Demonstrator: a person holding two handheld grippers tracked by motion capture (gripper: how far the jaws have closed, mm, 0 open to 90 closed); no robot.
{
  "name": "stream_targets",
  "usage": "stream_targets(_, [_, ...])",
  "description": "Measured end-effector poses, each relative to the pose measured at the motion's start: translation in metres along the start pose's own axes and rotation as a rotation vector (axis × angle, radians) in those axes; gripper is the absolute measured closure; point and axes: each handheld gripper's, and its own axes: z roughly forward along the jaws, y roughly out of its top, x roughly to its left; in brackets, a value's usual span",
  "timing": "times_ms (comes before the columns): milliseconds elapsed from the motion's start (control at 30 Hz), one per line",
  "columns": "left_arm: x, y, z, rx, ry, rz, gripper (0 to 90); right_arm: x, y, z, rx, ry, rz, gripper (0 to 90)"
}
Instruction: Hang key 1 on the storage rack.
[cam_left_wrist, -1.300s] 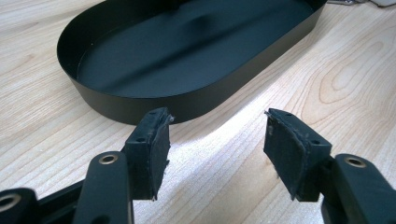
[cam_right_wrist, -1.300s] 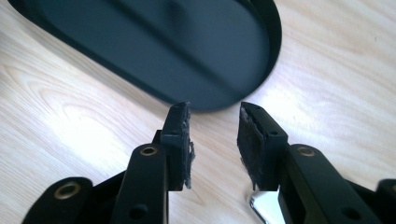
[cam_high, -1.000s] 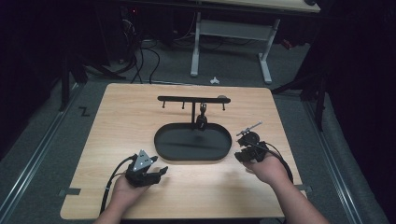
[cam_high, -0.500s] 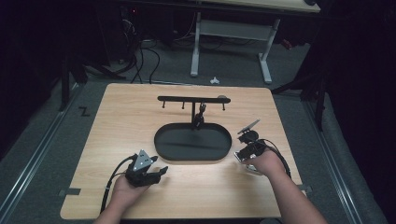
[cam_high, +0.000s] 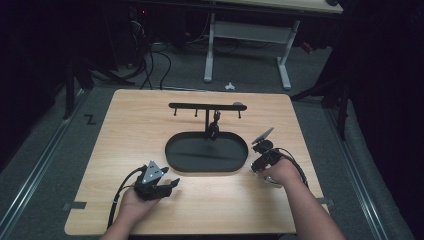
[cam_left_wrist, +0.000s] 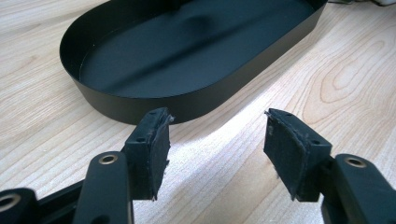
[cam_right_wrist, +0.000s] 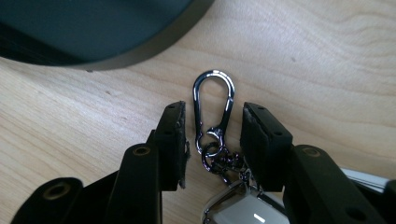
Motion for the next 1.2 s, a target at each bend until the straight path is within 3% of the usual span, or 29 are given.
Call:
stream_targets(233, [0.001,0.000,0.001,0.001,0.000,-0.004,40.9,-0.001,0.001,0.001,0.027,0.017,-0.002,59.4])
stream_targets(567, [0.000,0.000,0.001,0.001,-0.003,-0.001,40.8,0.005,0.005,0.003,0.056,-0.033,-0.077,65.4])
stream_targets(700, [0.000,0.000,0.002,0.001,-0.004,-0.001,40.8,0.007,0.006,0.003,0.048,-0.030,-0.090,71.2])
stream_targets(1000, [0.001,0.000,0.004,0.000,-0.015,0.001,40.9,0.010,0.003,0.002,0.040,-0.051,-0.097,72.3])
stream_targets(1067, [0.000,0.001,0.004,-0.004,-0.017,-0.002,40.9,0.010,0.003,0.000,0.029,-0.062,-0.093,75.7])
stream_targets(1100, [0.000,0.002,0.004,-0.008,-0.020,0.000,40.9,0.011,0.003,-0.005,0.006,-0.069,-0.090,82.3])
stream_targets(1200, [-0.001,0.002,0.005,-0.005,-0.021,0.006,40.9,0.011,0.002,-0.006,0.016,-0.068,-0.099,82.3])
